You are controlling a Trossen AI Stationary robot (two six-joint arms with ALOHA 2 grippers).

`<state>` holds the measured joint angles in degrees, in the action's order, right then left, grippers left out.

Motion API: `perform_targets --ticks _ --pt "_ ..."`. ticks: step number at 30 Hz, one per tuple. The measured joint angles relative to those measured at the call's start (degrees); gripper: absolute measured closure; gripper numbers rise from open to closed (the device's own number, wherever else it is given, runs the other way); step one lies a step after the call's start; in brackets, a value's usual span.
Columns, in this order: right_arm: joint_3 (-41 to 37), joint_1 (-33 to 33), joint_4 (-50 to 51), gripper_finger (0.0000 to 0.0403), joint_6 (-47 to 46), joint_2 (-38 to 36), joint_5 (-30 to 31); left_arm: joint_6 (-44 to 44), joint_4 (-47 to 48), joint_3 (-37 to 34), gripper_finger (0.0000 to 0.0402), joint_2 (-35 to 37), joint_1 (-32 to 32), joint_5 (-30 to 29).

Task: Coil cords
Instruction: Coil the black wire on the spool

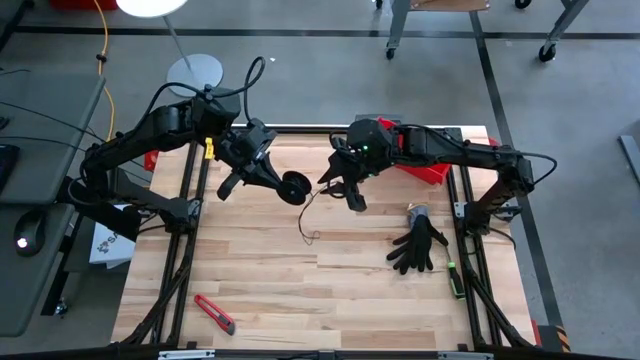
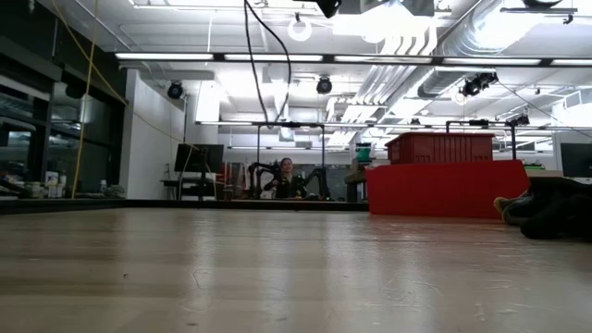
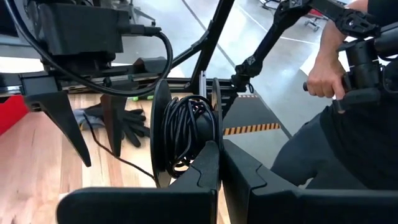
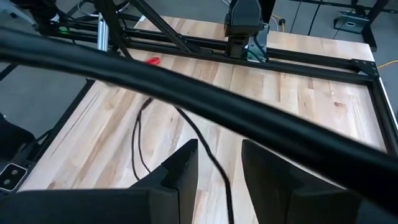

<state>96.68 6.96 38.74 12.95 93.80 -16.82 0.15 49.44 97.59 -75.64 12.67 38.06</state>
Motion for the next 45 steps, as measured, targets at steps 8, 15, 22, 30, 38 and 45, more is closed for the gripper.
perform_targets --ticks 8,15,22,30,38,45 --pt "0.0 0.0 -0.02 0.0289 0.05 0.0 0.13 -0.36 -0.01 -0.01 0.0401 0.0 0.0 0.0" --pt "0.0 0.0 -0.13 0.0289 0.02 0.0 -0.09 -0.49 0.01 -0.01 0.0401 0.0 0.0 0.02" --pt "0.0 0.0 -0.21 0.0289 0.0 0.0 -0.26 0.06 -0.02 0.01 0.0401 0.0 0.0 -0.19" --pt "0.0 0.0 -0.17 0.0289 0.17 0.0 -0.63 0.06 -2.89 0.0 0.0401 0.0 0.0 -0.51" --pt "0.0 0.0 -0.17 0.0289 0.39 0.0 -0.49 0.06 -2.92 0.01 0.0401 0.0 0.0 -1.2" --pt "0.0 0.0 -0.21 0.0289 0.23 0.0 -0.96 0.05 -2.93 0.01 0.0401 -0.01 0.0 -1.95"
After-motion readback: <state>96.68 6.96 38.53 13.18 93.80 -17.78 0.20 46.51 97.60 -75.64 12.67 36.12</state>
